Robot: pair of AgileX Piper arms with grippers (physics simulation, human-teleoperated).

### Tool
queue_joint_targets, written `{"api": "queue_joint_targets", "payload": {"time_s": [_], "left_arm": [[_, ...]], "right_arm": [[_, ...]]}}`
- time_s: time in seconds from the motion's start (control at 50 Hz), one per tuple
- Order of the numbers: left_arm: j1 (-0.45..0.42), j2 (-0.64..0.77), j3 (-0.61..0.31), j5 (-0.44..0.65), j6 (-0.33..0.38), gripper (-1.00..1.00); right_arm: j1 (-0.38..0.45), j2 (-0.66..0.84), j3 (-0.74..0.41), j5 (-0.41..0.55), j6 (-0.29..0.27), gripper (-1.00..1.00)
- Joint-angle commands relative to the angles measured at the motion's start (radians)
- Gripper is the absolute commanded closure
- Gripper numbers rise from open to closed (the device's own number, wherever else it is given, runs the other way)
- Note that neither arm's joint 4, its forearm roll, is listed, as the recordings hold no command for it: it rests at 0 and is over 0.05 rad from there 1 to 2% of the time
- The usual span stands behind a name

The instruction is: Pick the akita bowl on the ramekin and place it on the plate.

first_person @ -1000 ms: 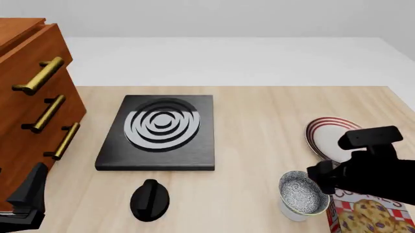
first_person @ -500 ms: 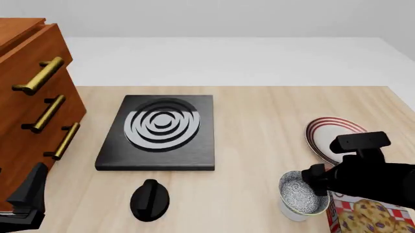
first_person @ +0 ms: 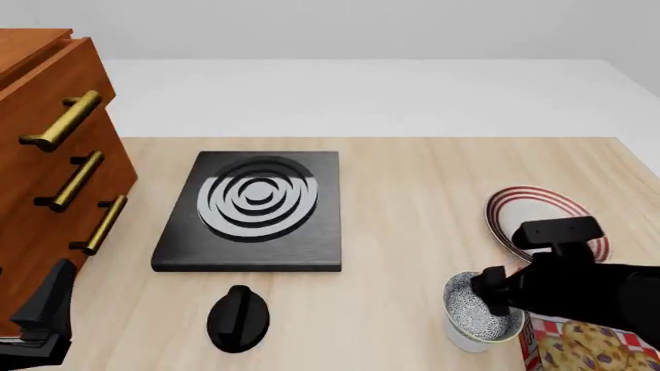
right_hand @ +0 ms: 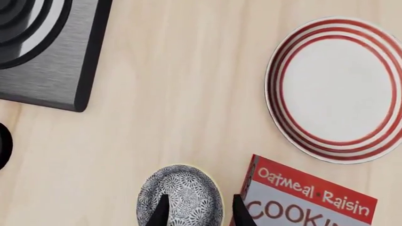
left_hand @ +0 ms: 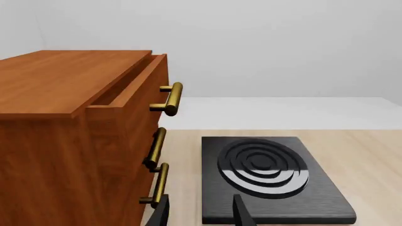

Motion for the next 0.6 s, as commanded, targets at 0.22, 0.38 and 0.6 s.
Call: {"api": "queue_joint_targets", "payload": {"time_s": [0.22, 0.38, 0.6], "left_arm": [[0.000, 0.000, 0.000, 0.000, 0.000, -1.00], [0.000, 0.000, 0.000, 0.000, 0.000, -1.00], [0.000, 0.000, 0.000, 0.000, 0.000, -1.00]], "right_arm": [[0.014, 0.041, 0.016, -0.040, 0.013, -1.00], [0.018, 0.050, 0.030, -0.060, 0.022, -1.00], [0.020, 0.077, 0.044, -0.093, 0.029, -1.00]]}}
